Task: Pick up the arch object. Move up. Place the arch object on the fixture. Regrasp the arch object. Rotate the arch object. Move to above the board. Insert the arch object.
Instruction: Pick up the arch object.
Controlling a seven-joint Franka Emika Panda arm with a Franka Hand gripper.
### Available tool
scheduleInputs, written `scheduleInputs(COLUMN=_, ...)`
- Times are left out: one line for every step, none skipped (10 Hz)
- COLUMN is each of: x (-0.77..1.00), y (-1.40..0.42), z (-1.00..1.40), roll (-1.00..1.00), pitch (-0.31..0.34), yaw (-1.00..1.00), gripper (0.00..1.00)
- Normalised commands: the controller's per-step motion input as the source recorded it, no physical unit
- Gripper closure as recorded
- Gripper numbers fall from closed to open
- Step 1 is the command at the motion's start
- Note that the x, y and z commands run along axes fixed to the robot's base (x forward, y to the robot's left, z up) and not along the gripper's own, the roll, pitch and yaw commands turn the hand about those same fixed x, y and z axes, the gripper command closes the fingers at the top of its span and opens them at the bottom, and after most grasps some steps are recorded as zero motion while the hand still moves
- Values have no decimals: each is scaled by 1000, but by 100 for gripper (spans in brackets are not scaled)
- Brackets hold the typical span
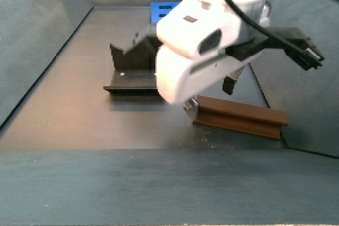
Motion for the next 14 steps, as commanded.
scheduleInputs(x=0, y=134, z=-297, roll=114, pitch=40, yaw=900, gripper=0)
scheduleInputs(x=-63, y=9, z=-151, roll=0, pitch=0, yaw=297, gripper=0)
scheduleInputs(x=-297, y=77, z=-391, roll=57, pitch=-54, yaw=551, gripper=0)
scheduleInputs(x=-123, y=46, z=-166, roll=-34, pitch=-46, yaw=263, gripper=0)
scheduleInputs(x=-266, y=37, z=-540, roll=0, pitch=-116, yaw=334, gripper=0)
scheduleInputs(x=-86, y=23, z=-360, roll=-54, pitch=-76, yaw=183, gripper=0)
scheduleInputs(x=0, y=0, z=0, roll=7, pitch=0, yaw=0, gripper=0)
scheduleInputs(x=0, y=0, z=0, roll=0, pitch=0, yaw=0, gripper=100)
scheduleInputs(x=0, y=0, z=0, roll=0, pitch=0, yaw=0, gripper=100)
scheduleInputs(x=0, y=0, z=0, roll=0, pitch=0, yaw=0, gripper=100)
scheduleInputs(x=0, y=0, z=0, roll=0, pitch=0, yaw=0, gripper=100)
scheduleInputs(x=0, y=0, z=0, roll=0, pitch=0, yaw=0, gripper=100)
scheduleInputs(x=0, y=0, z=0, roll=0, pitch=0, yaw=0, gripper=100)
scheduleInputs(x=0, y=0, z=0, roll=0, pitch=0, yaw=0, gripper=100)
